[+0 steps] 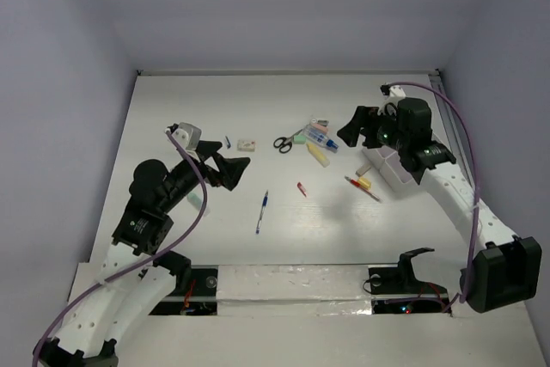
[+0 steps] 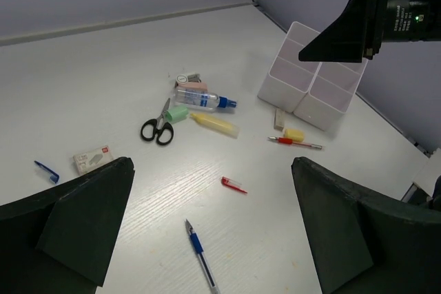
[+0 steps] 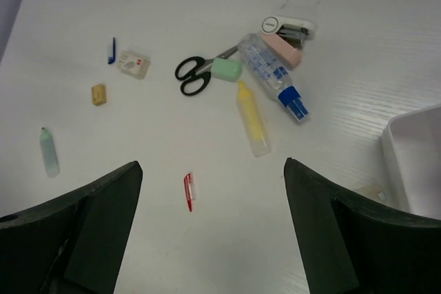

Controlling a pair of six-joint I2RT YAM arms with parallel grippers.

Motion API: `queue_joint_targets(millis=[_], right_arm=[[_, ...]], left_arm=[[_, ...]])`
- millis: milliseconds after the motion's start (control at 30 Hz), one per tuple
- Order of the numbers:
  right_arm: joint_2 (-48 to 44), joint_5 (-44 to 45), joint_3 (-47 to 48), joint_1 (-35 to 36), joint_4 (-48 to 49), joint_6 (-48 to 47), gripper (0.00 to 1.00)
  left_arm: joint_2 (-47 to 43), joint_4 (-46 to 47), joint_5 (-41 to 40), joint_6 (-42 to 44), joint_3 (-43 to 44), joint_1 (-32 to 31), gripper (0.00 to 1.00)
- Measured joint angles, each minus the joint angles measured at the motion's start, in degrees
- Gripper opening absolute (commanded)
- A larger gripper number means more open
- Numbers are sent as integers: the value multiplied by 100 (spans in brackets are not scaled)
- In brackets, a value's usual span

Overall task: Sort the stationery into containers
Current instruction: Pick up the stationery from the center of the board.

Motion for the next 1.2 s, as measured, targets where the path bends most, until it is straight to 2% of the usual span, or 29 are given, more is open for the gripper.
queue_joint_targets(millis=[300,700,900,1200], right_arm=[[848,525,203,0,-179,-393,86],[2658,1038,1215,0,-619,-1224,78],[3515,730,1803,0,-645,-1475,70],[4216,-44,2098,0,-645,-1788,68]], left_arm=[[133,-68,7,68,0,4,99],[365,-81,61,131,0,4,99],[463,-85,92,149,0,4,99],[507,-92,94,164,0,4,99]])
